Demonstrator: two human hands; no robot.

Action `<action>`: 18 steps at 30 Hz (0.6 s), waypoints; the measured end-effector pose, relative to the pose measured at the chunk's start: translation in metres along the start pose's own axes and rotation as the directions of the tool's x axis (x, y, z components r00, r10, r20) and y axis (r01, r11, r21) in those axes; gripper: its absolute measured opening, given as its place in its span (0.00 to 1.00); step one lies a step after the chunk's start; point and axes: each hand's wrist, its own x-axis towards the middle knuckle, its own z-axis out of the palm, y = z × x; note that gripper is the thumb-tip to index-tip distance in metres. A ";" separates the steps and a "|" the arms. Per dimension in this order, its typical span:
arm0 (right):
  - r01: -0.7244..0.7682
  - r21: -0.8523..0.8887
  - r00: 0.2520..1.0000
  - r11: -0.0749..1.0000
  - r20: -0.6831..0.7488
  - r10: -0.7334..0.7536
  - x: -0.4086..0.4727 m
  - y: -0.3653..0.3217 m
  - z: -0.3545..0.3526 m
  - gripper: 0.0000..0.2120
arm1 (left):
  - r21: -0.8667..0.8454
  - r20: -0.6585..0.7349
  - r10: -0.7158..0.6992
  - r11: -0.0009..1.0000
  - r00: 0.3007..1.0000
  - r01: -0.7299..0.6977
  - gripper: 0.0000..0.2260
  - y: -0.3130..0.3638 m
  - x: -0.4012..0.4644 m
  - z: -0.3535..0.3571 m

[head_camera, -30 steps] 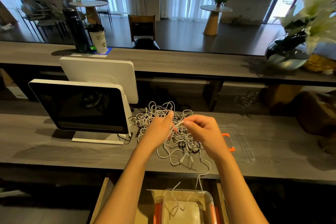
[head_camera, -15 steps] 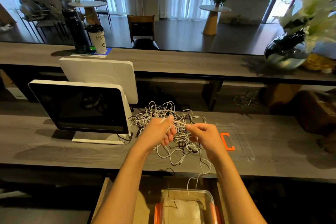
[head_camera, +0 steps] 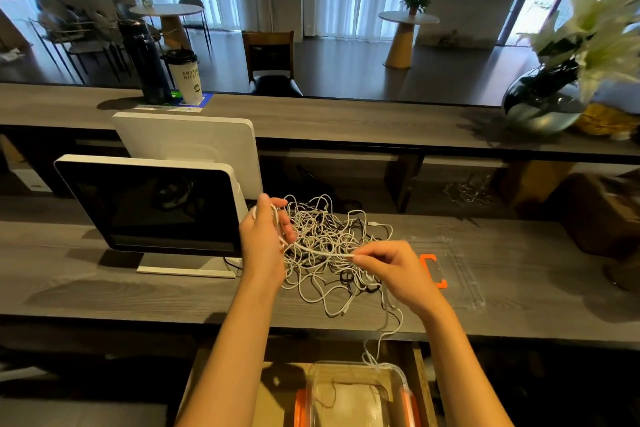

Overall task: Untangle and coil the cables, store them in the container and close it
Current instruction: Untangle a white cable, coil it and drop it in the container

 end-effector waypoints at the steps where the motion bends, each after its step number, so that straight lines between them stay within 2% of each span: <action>1: 0.020 -0.033 0.998 0.999 0.052 -0.018 -0.001 -0.003 0.001 0.08 | 0.208 0.009 0.074 0.975 0.997 -0.074 0.16 -0.002 0.001 0.000; 3: 0.069 -0.073 0.991 0.995 0.118 -0.060 -0.001 -0.010 0.005 0.08 | 0.562 0.132 0.146 0.804 0.980 -0.195 0.15 -0.004 0.000 0.002; 5: 0.120 -0.072 0.989 0.990 0.097 -0.113 0.001 -0.016 0.007 0.07 | 0.733 0.296 0.069 0.623 0.953 -0.273 0.17 -0.004 -0.006 0.009; 6: 0.145 -0.062 0.988 0.988 0.068 -0.141 0.002 -0.019 0.008 0.08 | 0.763 0.350 -0.001 0.580 0.937 -0.284 0.20 -0.004 -0.011 0.012; 7: 0.167 -0.059 0.986 0.984 0.031 -0.165 0.004 -0.021 0.009 0.08 | 0.774 0.384 -0.087 0.572 0.919 -0.270 0.23 -0.004 -0.015 0.014; 9: 0.178 -0.067 0.981 0.982 -0.069 -0.182 0.008 -0.022 0.011 0.09 | 0.765 0.416 -0.296 0.625 0.860 -0.155 0.31 -0.003 -0.024 0.017; 11: 0.145 -0.035 0.978 0.989 -0.149 -0.149 0.010 -0.020 0.012 0.09 | 0.756 0.461 -0.502 0.654 0.732 -0.028 0.34 -0.003 -0.028 0.015; 12: 0.130 -0.024 0.977 0.991 -0.165 -0.133 0.011 -0.018 0.013 0.09 | 0.763 0.493 -0.571 0.647 0.656 -0.011 0.33 -0.002 -0.028 0.013; 14: 0.101 -0.016 0.980 0.995 -0.173 -0.102 0.011 -0.014 0.012 0.08 | 0.767 0.574 -0.629 0.637 0.524 -0.076 0.28 -0.002 -0.028 0.010; 15: 0.081 0.005 0.983 0.997 -0.165 -0.079 0.011 -0.012 0.012 0.06 | 0.754 0.611 -0.627 0.647 0.484 -0.115 0.24 -0.002 -0.027 0.009; 18: 0.045 0.078 0.995 0.996 -0.094 -0.038 0.011 -0.009 0.009 0.06 | 0.663 0.693 -0.561 0.742 0.453 -0.096 0.19 0.002 -0.023 0.004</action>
